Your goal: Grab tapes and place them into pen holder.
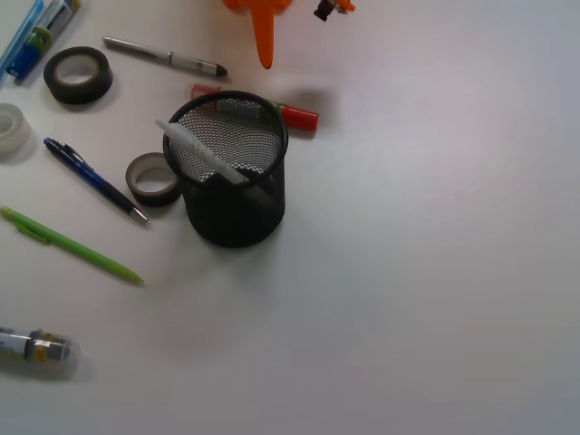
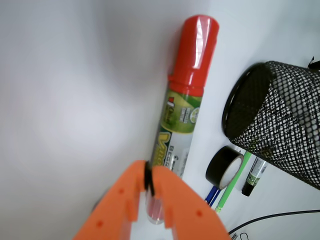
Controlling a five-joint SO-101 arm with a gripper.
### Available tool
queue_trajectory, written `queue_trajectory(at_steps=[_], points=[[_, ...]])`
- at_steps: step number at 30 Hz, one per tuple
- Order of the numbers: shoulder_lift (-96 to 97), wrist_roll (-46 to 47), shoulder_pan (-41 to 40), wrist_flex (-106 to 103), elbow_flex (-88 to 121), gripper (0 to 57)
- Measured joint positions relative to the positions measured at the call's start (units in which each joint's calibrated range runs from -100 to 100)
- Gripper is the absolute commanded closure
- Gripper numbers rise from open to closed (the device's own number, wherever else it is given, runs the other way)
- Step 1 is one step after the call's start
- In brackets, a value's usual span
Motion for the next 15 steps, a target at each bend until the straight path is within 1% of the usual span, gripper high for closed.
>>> queue_trajectory(at_steps=[3,4,7,9,12,15], points=[[0.0,0.73,1.18,-3.28,2.25,11.2],[0.17,0.83,2.66,-7.6,2.43,11.2],[0.26,1.03,2.22,-19.01,2.7,11.2],[0.17,1.03,3.33,-21.08,2.7,11.2],[0.17,1.03,2.89,-22.03,2.7,11.2],[0.26,-0.63,5.55,-21.94,2.52,11.2]])
